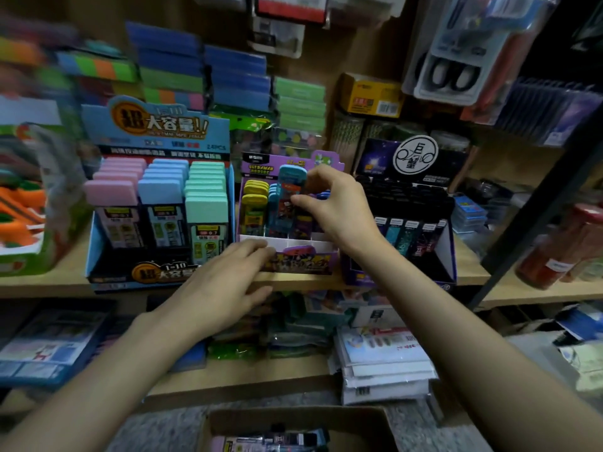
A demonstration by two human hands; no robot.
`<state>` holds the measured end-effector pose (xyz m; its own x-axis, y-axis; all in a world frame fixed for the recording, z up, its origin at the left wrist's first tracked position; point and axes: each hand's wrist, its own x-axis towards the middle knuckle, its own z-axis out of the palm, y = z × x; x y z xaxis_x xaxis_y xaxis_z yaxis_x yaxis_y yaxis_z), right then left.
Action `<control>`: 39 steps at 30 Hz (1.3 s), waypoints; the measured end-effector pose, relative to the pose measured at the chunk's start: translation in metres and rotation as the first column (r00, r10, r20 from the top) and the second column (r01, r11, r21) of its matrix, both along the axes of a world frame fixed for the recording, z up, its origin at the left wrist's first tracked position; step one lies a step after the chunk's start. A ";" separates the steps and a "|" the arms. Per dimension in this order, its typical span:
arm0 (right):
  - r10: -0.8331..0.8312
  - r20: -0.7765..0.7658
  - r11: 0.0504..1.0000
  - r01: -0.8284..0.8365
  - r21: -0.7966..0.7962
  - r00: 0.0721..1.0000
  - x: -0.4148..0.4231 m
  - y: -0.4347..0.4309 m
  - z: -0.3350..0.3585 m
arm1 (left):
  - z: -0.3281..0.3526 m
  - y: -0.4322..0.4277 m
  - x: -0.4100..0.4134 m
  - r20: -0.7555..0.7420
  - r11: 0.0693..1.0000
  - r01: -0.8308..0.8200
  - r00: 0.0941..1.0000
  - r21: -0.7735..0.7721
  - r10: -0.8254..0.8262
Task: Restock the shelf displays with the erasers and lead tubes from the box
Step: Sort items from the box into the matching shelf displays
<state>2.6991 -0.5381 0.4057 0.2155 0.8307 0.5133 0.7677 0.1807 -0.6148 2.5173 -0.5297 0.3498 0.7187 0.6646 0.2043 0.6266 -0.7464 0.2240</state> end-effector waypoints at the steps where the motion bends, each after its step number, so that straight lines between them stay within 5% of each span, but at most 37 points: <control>1: -0.012 0.048 1.000 0.013 -0.024 0.999 0.001 0.002 -0.002 | 0.000 0.001 0.000 0.007 1.000 0.006 1.000 -0.010 -0.006; 4: -0.073 0.154 0.995 0.083 -0.063 0.985 0.002 0.007 -0.004 | -0.001 0.002 -0.001 0.018 1.000 0.015 1.000 -0.025 -0.015; 9: 0.020 -0.107 0.998 -0.027 -0.061 0.994 -0.006 0.010 0.004 | -0.002 0.003 -0.001 -0.005 0.999 0.012 1.000 -0.050 -0.012; 13: -0.119 0.241 0.969 0.165 -0.182 0.963 -0.006 0.017 -0.004 | -0.002 0.002 -0.002 -0.010 0.998 0.020 1.000 -0.056 -0.020; 16: -0.212 0.509 0.957 0.284 -0.066 0.834 -0.011 0.019 -0.012 | -0.001 0.001 -0.003 0.008 0.999 0.042 0.999 -0.032 -0.041; 20: -0.190 0.618 0.966 0.258 -0.021 0.763 -0.014 0.015 -0.019 | 0.004 -0.007 -0.010 0.052 0.997 0.083 0.995 0.009 -0.083; 24: -0.137 0.570 0.983 0.184 -0.024 0.810 -0.011 -0.004 -0.007 | 0.002 -0.018 -0.022 0.018 0.995 0.094 0.995 -0.021 -0.094; 29: 0.067 0.469 0.988 0.005 -0.152 0.880 0.003 -0.068 -0.028 | -0.040 -0.025 -0.036 -0.254 0.975 0.030 0.963 -0.218 -0.086; 31: 0.137 0.425 0.968 -0.030 -0.248 0.895 0.012 -0.097 -0.055 | -0.075 -0.031 -0.040 -0.249 0.929 -0.019 0.965 -0.369 -0.080; 36: 0.230 0.244 0.734 -0.004 -0.679 0.942 0.032 -0.164 -0.160 | -0.197 -0.069 -0.049 -0.190 0.762 -0.189 0.978 -0.619 0.088; 39: 0.191 0.110 0.592 -0.025 -0.805 0.975 0.032 -0.199 -0.222 | -0.264 -0.106 -0.051 -0.164 0.624 -0.238 0.971 -0.744 0.174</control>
<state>2.7311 -0.7372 0.1835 0.0769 0.9350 -0.3463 0.8789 -0.2275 -0.4192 2.4662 -0.6353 0.0854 0.5345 0.6952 -0.4806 0.7797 -0.1862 0.5978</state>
